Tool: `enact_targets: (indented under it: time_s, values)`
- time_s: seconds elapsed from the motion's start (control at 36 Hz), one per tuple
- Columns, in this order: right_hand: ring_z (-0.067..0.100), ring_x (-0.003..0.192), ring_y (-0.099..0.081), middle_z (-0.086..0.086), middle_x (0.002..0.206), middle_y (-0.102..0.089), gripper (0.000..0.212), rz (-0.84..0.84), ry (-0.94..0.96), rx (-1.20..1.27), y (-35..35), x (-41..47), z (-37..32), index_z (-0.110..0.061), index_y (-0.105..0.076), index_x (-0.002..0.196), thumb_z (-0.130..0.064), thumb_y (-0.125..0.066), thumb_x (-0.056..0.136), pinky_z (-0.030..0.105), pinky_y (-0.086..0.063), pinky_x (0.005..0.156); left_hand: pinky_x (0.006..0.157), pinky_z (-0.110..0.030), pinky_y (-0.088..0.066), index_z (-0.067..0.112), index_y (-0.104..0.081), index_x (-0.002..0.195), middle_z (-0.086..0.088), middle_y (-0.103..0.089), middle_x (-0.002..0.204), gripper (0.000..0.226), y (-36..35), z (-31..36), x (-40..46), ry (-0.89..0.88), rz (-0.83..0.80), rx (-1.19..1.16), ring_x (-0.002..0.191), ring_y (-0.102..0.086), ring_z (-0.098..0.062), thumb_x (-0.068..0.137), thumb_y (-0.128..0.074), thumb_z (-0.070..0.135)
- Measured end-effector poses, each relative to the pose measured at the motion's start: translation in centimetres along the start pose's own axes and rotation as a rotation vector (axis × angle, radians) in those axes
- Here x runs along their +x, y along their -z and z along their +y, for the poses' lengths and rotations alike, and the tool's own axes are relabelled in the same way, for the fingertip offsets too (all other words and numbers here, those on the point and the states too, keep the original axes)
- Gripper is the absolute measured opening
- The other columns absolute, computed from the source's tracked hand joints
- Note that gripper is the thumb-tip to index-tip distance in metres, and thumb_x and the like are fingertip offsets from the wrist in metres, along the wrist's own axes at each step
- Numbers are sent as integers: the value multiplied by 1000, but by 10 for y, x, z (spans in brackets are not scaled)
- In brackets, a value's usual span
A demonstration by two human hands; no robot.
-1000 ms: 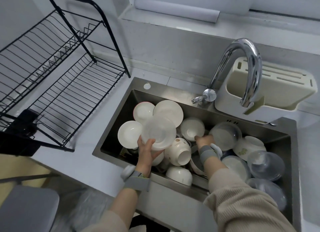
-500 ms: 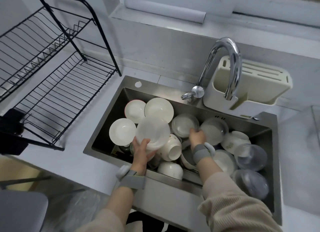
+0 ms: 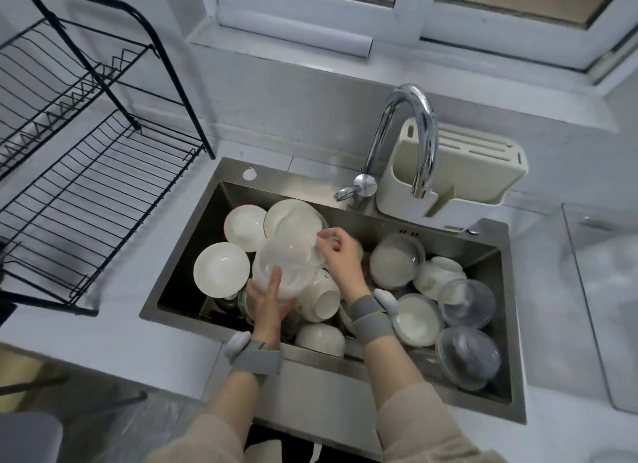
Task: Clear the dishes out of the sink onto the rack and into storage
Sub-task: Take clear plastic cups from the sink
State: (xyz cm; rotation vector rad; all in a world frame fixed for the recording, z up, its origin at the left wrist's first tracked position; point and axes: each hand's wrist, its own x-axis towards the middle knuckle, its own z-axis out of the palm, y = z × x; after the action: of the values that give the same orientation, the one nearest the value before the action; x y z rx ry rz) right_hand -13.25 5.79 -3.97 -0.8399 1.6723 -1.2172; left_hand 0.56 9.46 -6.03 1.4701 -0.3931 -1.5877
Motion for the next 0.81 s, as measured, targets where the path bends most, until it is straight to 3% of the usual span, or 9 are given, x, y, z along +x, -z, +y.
enact_targets:
  time_s: [0.08,0.19,0.36,0.44,0.5,0.58,0.64,0.72,0.81]
  values:
    - [19,64,-49,1,64,-49,23,-13,82,-363,-11,-5,3,-14,-64,109,-8,-53,90,33,-39,63,88,-46,-55,39,-28,146,5,-39,145,81,3,-1,0,14,-6,-31,127,-46,-23,76,-65,56]
    - [32,99,-60,9,103,-71,41,71,88,-716,-24,-13,8,-25,-59,130,-16,-47,92,37,-46,81,95,-54,-51,37,-36,144,-3,-47,144,78,7,-1,5,24,-59,-75,129,-48,-29,75,-56,69]
    - [33,98,-58,12,101,-66,50,102,93,-1055,-31,-12,12,-26,-47,141,-21,-43,91,38,-41,85,95,-56,-50,34,-35,144,-2,-48,143,95,10,4,9,65,-115,-62,128,-49,-28,62,-63,74]
    - [31,107,-49,12,112,-53,49,61,97,-1008,-34,-11,14,-28,-41,144,-30,-42,96,40,-37,91,92,-59,-51,36,-27,146,-3,-46,142,97,6,5,9,71,-101,-31,125,-51,-29,64,-75,55]
    - [29,111,-46,11,115,-47,46,-9,93,-822,-33,-10,15,-30,-42,144,-41,-38,100,40,-39,97,89,-56,-53,35,-19,146,-4,-44,141,96,4,4,9,63,-46,7,125,-50,-29,72,-79,37]
    - [27,110,-50,9,114,-50,46,-16,-11,-392,-29,-7,12,-25,-58,130,-48,-31,101,40,-38,101,84,-51,-56,37,-16,147,-4,-41,142,84,2,4,12,48,-6,-25,123,-48,-29,85,-70,19]
    - [32,110,-51,18,114,-55,44,82,-66,-289,-22,-2,13,-15,-65,115,-40,-31,104,38,-37,99,83,-49,-56,39,-15,147,-4,-39,143,78,1,7,15,36,9,-78,123,-47,-28,90,-61,15]
    - [38,118,-48,25,127,-53,33,191,-265,-374,-4,10,29,-5,-57,123,-22,-39,101,38,-36,99,78,-46,-56,37,-15,147,-6,-40,142,71,2,15,19,4,-38,-123,122,-48,-27,93,-55,14]
    - [40,126,-42,26,138,-44,42,99,-442,-578,13,17,51,-10,-48,136,-20,-46,95,39,-34,104,82,-50,-56,35,-23,144,-8,-43,143,73,3,21,23,27,-114,-162,127,-47,-29,83,-60,23]
